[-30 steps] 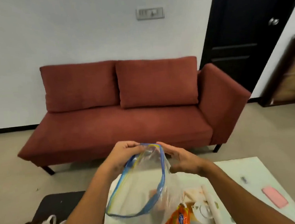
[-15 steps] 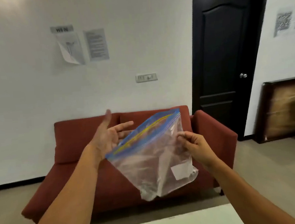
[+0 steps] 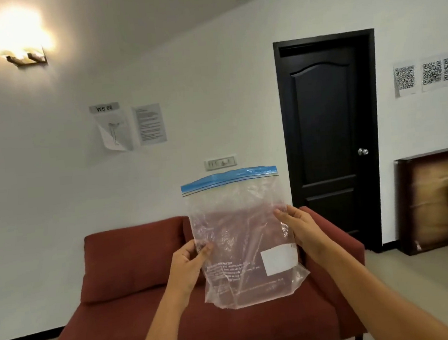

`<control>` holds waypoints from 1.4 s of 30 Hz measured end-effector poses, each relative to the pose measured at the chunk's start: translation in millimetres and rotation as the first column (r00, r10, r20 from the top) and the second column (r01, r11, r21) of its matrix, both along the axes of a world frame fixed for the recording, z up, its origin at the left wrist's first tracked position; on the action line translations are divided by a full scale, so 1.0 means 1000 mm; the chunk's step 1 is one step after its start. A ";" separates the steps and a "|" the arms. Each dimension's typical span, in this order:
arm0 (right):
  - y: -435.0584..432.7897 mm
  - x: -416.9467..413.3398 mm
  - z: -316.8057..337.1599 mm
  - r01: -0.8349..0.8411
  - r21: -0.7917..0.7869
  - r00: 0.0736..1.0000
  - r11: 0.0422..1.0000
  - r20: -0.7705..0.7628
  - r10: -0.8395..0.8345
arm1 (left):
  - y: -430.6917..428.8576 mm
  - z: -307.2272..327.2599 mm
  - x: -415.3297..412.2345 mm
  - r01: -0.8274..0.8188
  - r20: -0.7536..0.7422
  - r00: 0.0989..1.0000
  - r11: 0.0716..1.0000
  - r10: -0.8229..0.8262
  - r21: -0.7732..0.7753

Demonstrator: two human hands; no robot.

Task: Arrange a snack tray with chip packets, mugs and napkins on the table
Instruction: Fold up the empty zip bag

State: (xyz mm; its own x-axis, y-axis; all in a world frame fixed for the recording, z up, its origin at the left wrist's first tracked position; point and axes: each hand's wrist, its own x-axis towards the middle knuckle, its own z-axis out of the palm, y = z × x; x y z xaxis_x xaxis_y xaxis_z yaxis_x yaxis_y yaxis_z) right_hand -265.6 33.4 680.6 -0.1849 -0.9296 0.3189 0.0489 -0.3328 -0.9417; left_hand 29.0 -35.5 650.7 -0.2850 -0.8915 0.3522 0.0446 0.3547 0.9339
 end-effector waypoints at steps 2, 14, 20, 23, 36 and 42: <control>0.004 -0.010 0.000 -0.062 0.045 0.998 0.997 -0.001 0.062 | 0.004 0.011 -0.008 -0.002 0.003 1.000 0.999 0.003 -0.047; 0.015 -0.029 0.024 -0.036 -0.065 0.996 0.997 -0.079 0.031 | 0.014 0.059 -0.013 0.059 0.096 0.995 0.979 -0.041 -0.196; 0.015 -0.037 0.018 0.095 -0.221 0.992 0.971 -0.056 -0.110 | 0.012 0.066 0.001 -0.053 -0.019 0.999 0.976 0.050 -0.209; 0.013 -0.036 0.021 0.116 -0.279 0.986 0.953 -0.083 -0.145 | 0.014 0.065 0.003 -0.045 0.000 0.999 0.952 0.047 -0.302; 0.017 -0.023 0.053 0.040 -0.264 0.963 0.964 -0.246 -0.108 | 0.025 0.099 0.044 0.378 0.088 0.919 0.921 -0.386 0.093; 0.012 0.005 0.090 -0.100 -0.257 0.912 0.961 -0.409 -0.014 | 0.035 0.126 0.010 0.271 0.734 0.662 0.962 -0.152 -0.045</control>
State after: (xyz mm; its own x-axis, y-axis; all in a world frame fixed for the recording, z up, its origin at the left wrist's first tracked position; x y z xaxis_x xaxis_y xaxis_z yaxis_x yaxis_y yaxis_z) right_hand -260.2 45.1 771.1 0.0510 -0.8029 0.5940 -0.2957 -0.5802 -0.7589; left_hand 38.7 -0.4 776.3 -0.6760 -0.7336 0.0699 -0.5269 0.5476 0.6500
